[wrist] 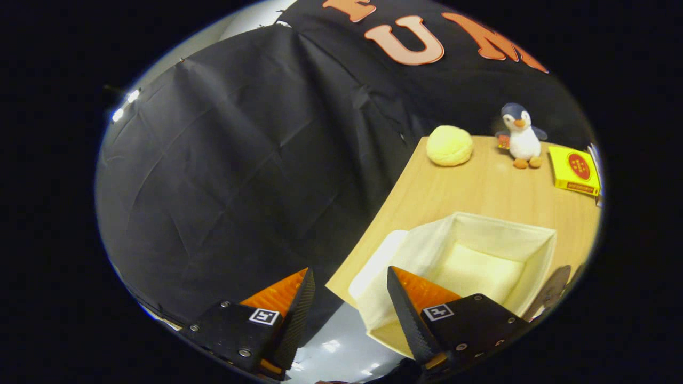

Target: Open the storage box then place both shoes into the box .Put the left shoe in first, then the right shoe, with the right side of both shoes facing outward in a uniform manner.

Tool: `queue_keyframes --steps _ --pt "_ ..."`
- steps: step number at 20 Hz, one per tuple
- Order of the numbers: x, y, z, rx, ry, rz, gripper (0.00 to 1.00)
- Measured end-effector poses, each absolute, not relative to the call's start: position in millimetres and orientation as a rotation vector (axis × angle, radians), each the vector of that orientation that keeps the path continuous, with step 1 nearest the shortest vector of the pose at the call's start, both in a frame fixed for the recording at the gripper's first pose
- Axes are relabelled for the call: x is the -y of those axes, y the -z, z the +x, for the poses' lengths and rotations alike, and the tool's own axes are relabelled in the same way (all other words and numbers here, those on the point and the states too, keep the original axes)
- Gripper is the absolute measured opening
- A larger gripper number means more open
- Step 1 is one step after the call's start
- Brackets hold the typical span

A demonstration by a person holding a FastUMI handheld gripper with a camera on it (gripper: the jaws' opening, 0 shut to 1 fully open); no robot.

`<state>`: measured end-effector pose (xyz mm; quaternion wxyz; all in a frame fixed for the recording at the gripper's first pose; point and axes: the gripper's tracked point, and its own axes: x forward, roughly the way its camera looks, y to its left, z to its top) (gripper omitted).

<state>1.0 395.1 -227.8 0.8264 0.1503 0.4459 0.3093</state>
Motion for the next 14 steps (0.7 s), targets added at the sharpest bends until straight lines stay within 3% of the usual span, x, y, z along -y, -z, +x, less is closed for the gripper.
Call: queue_keyframes --steps 6,14 --pt "-253 250 18 -0.812 -0.435 0.159 0.86" --pt "-93 370 -29 -0.955 -0.180 0.024 0.85"
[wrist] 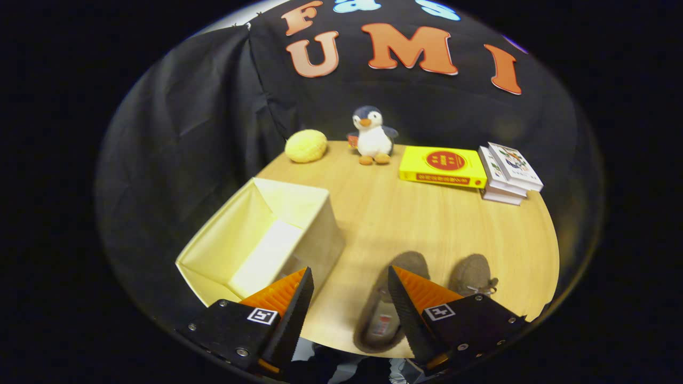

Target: Open the storage box then place both shoes into the box .Put the left shoe in first, then the right shoe, with the right side of both shoes facing outward in a uniform manner.

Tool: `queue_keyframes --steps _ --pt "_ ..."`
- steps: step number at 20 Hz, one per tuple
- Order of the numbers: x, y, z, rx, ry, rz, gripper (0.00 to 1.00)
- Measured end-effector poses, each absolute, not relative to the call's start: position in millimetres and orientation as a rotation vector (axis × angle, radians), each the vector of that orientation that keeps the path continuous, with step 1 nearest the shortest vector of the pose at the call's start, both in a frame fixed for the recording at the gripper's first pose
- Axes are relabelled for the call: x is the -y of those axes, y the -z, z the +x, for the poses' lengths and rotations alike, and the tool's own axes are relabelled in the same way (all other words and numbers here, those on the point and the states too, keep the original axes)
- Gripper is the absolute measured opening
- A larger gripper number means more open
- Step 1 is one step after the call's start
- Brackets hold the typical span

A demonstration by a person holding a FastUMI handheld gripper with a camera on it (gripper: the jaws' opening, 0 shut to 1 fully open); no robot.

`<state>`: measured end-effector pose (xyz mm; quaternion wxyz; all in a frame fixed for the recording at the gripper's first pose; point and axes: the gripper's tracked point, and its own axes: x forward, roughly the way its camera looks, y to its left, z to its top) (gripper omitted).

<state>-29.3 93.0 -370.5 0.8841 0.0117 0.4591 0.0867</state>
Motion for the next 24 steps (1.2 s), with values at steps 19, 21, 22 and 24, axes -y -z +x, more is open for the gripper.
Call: queue_keyframes --steps 19,21,22,24 --pt "-3 507 -29 -0.989 0.117 0.074 0.30" --pt "-5 513 -28 -0.990 0.119 0.073 0.20" --pt "-5 512 -28 -0.998 0.119 0.068 0.14" --pt "-8 509 -29 -1.021 0.115 0.084 0.07"
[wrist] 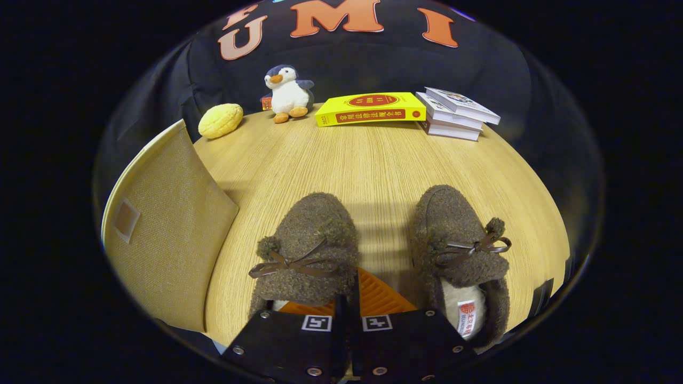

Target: Open the storage box then place both shoes into the box .Put the left shoe in first, then the right shoe, with the right side of both shoes facing outward in a uniform manner.

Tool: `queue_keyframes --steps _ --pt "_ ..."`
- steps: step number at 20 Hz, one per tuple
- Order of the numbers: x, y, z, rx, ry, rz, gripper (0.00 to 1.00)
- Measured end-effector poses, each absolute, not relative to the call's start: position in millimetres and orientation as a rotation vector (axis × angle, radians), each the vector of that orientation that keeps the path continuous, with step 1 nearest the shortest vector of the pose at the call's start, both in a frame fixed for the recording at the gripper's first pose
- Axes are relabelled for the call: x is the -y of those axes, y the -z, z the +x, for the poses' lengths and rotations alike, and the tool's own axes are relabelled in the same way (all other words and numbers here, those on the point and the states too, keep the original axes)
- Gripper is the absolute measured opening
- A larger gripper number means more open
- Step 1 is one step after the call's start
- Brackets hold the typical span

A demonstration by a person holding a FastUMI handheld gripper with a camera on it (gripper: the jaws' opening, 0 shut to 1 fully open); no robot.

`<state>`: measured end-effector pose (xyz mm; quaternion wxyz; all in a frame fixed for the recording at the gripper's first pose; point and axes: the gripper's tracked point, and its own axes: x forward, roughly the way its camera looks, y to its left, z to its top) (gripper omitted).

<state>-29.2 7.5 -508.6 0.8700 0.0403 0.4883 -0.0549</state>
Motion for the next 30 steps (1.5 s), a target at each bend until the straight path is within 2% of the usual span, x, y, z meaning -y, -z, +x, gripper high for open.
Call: queue_keyframes --steps 6,11,17,23,30 --pt "-16 457 -28 -1.033 0.134 0.177 0.04" --pt "-33 381 -6 -0.936 0.138 0.231 0.05" --pt "-92 307 22 -0.870 0.082 0.266 0.04" --pt "-179 311 37 -0.909 -0.017 0.229 0.04" --pt "-250 363 40 -1.027 -0.039 0.197 0.04"
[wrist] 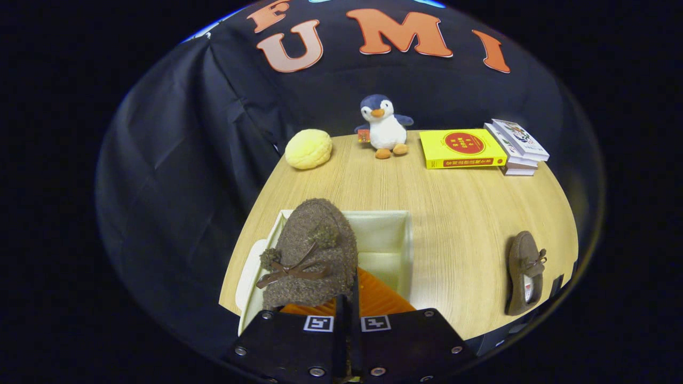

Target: Open the storage box then place both shoes into the box .Put the left shoe in first, then the right shoe, with the right side of both shoes facing outward in a uniform manner.

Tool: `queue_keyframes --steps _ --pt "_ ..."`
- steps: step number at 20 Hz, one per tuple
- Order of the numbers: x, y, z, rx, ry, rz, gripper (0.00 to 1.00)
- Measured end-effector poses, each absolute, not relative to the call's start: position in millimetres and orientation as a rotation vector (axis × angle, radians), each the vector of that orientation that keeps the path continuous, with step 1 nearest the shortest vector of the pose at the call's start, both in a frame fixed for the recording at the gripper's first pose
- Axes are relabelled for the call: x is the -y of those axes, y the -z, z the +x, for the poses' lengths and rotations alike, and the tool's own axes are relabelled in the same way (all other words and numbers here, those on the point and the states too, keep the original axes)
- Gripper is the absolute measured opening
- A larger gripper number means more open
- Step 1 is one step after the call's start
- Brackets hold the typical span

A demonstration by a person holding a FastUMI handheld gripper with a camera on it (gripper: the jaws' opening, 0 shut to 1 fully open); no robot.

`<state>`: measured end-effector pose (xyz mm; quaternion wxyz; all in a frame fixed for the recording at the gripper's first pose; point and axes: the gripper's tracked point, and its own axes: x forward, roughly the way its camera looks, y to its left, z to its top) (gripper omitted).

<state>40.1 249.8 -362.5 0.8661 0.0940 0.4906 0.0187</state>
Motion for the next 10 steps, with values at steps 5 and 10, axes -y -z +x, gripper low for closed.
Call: queue_keyframes --steps 5,10 --pt "-278 410 33 -1.156 -0.012 0.199 0.05" --pt "-286 443 27 -1.240 0.058 0.193 0.05"
